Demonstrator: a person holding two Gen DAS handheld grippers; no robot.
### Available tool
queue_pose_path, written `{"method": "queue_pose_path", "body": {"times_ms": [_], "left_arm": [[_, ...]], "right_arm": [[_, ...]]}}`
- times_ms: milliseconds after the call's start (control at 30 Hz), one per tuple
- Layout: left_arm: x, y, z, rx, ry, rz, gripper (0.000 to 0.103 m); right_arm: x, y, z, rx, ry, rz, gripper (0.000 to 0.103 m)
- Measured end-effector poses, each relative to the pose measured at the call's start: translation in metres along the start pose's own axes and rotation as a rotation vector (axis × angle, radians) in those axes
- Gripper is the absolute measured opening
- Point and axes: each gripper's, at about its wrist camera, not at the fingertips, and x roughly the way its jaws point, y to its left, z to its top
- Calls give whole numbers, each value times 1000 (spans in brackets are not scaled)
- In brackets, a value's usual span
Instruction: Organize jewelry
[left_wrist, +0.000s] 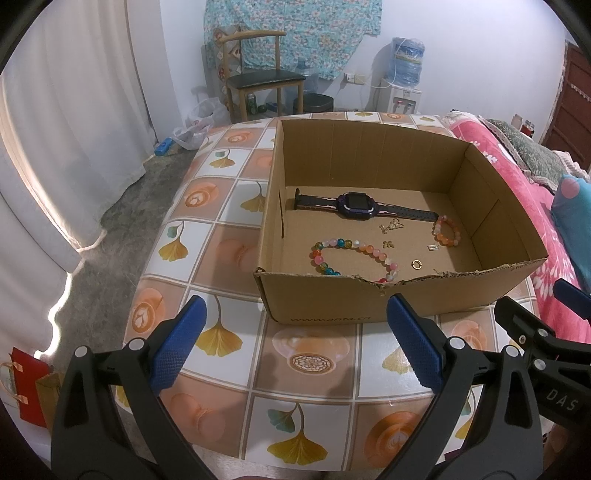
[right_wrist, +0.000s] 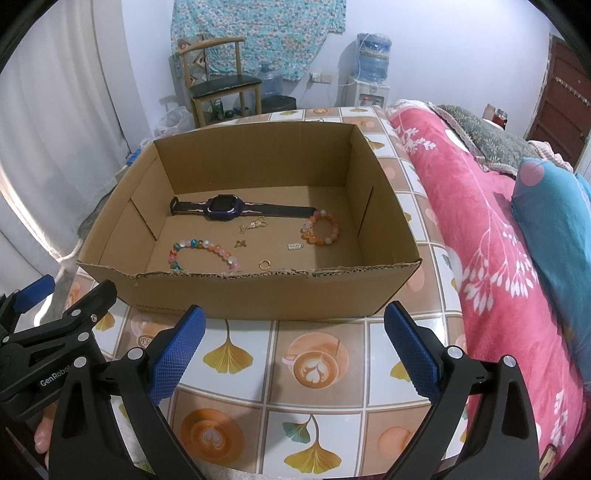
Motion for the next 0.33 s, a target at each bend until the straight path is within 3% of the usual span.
{"method": "queue_pose_path", "body": {"times_ms": [333], "left_arm": [[2,-5,-3,-23,16,-1,95]], "right_arm": [[0,0,-1,10,3,-4,95]]}}
